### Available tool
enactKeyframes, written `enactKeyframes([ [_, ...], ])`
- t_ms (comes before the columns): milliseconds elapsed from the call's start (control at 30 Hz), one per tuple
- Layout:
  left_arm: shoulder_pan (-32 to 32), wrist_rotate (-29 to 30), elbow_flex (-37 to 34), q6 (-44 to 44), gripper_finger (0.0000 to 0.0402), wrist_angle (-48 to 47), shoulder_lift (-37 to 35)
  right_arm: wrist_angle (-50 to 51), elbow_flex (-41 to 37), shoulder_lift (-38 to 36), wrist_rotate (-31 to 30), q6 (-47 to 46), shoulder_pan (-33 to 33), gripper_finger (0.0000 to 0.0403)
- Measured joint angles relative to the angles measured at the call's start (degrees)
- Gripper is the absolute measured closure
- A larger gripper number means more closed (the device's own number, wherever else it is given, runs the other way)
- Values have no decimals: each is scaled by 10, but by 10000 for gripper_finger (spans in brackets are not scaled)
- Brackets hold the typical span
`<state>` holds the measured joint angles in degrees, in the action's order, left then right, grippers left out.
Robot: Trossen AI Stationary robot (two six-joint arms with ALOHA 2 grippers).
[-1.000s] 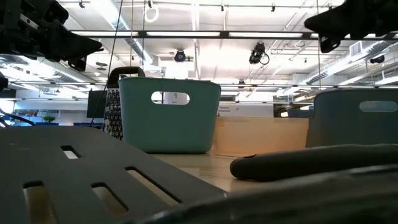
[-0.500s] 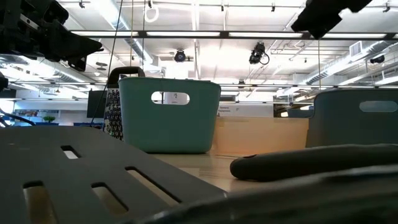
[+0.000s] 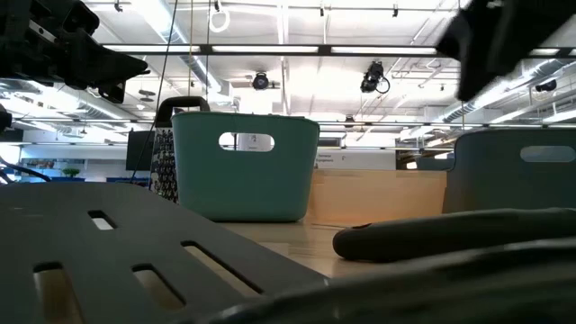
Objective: Pick & Place Kitchen Items
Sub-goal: Put the top black serving spoon into the blue bin
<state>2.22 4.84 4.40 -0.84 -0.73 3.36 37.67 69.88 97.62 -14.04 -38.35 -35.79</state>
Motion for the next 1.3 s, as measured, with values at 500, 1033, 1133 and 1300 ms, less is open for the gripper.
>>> enactKeyframes([
  [500, 0, 0, 0, -15, 392, -1, 0, -21, 4, 94, -26, -131, -71, 213],
  [1033, 0, 0, 0, -15, 392, -1, 0, -50, 4, 156, -27, -137, -71, 218],
  [1133, 0, 0, 0, -15, 392, -1, 0, -50, 5, 160, -29, -137, -71, 242],
  [1300, 0, 0, 0, -15, 392, -1, 0, -48, 5, 159, -29, -128, -68, 302],
])
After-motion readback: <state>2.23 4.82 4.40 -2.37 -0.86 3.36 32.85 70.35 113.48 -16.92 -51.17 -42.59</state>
